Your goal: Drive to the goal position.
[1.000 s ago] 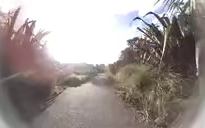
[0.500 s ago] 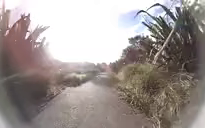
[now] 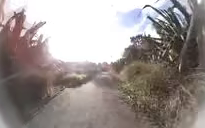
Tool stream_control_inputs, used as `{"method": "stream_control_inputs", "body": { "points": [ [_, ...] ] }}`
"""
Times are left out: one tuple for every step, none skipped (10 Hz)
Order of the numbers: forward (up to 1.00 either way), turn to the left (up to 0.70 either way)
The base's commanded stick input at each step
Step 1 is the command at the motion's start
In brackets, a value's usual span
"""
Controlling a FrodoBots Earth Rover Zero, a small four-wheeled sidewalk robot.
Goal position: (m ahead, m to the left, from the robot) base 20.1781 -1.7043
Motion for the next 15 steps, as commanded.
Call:
{"method": "stream_control_inputs", "body": {
  "points": [
    [0.50,0.03],
    [0.50,0.03],
    [0.50,0.03],
    [0.50,0.03],
    [0.50,0.03],
    [0.50,0.03],
    [0.50,0.03],
    [0.50,0.03],
    [0.50,0.03],
    [0.50,0.03],
    [0.50,0.03],
    [0.50,0.03],
    [0.50,0.03],
    [0.50,0.03],
    [0.50,0.03]
  ]
}}
